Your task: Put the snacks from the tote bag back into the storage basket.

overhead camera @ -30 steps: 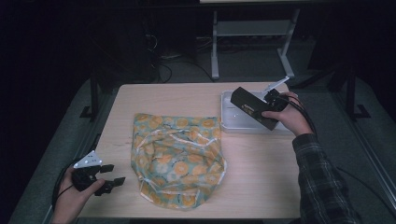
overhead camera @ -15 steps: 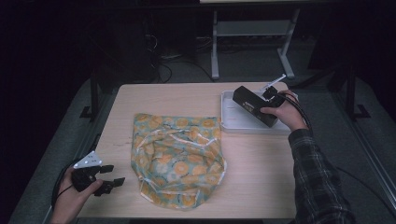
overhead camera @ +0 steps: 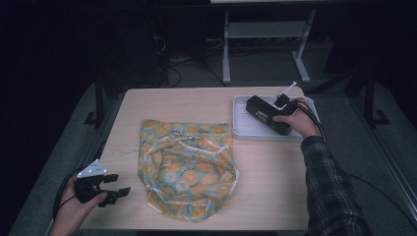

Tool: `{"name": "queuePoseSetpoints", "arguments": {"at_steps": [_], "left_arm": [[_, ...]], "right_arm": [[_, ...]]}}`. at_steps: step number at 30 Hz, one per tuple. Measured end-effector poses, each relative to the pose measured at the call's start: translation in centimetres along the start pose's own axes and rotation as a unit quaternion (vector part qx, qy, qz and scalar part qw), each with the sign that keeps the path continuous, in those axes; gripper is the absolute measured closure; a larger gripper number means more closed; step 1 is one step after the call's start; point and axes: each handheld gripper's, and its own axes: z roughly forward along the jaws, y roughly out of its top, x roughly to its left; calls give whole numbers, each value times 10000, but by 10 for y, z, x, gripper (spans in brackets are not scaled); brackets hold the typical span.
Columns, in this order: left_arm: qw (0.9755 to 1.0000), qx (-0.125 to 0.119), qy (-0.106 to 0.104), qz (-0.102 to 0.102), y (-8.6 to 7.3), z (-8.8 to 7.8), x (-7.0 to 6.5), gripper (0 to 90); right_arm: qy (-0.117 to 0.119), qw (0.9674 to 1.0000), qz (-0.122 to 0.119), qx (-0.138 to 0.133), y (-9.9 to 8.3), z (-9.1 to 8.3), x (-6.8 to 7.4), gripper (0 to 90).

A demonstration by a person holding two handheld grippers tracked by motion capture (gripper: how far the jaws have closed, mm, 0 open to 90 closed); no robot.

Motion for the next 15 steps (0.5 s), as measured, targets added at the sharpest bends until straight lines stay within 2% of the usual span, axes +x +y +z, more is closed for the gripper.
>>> {"name": "queuePoseSetpoints", "arguments": {"at_steps": [12,15], "left_arm": [[10000,25,-61,5,1,2,-2,257],[10000,13,-73,6,1,3,-2,257]], "right_arm": [[65,9997,-93,239,-7,7,0,381],[46,9998,-115,157,-7,5,0,345]]}}
